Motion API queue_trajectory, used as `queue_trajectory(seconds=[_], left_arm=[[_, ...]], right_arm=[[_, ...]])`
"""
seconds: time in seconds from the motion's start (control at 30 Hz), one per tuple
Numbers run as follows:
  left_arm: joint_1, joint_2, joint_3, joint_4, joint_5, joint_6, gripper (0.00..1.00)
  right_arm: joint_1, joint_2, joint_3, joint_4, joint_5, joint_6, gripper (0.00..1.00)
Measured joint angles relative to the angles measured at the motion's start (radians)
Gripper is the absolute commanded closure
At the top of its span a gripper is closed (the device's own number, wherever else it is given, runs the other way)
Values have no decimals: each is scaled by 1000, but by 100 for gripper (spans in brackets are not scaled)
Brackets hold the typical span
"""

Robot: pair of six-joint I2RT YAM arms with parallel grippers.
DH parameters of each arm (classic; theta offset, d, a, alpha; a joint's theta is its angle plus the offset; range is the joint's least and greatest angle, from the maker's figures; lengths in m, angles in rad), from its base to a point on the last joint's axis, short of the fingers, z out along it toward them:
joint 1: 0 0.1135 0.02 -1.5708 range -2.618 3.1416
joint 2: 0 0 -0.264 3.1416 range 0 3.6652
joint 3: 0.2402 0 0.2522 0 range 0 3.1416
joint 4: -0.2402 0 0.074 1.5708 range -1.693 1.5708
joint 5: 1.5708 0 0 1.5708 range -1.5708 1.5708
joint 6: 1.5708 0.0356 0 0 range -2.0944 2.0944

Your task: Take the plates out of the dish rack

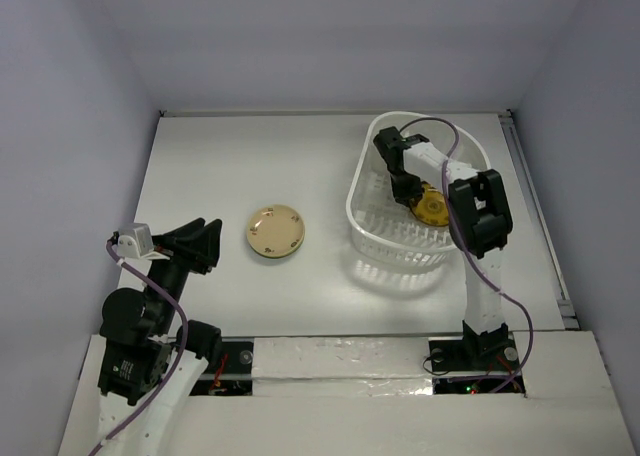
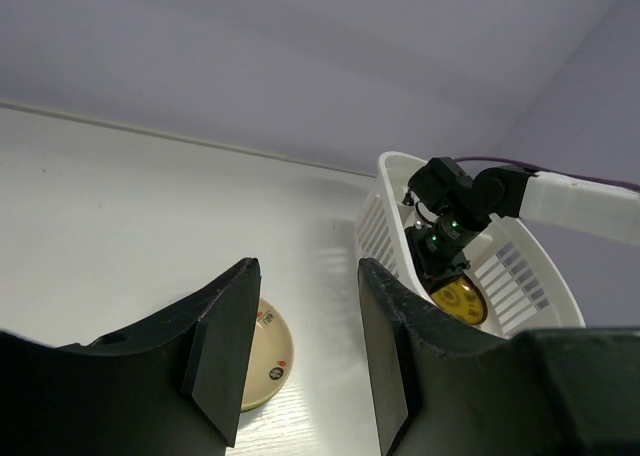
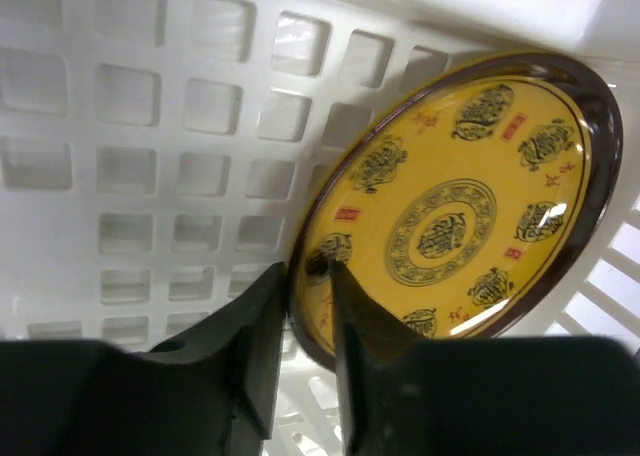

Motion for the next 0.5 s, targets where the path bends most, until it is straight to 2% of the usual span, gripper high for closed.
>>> queue_trajectory(seconds=[0.13, 0.23, 0.5], left_arm=[[0, 0, 0, 0, 0, 0, 59], [0, -4, 0, -1, -1, 0, 59], [0, -8, 0, -1, 0, 0, 59]], right_arm=[[1, 17, 34, -18, 16, 8, 91], [4, 19, 42, -30, 45, 9, 100], [25, -24, 10, -31, 118, -21, 100]])
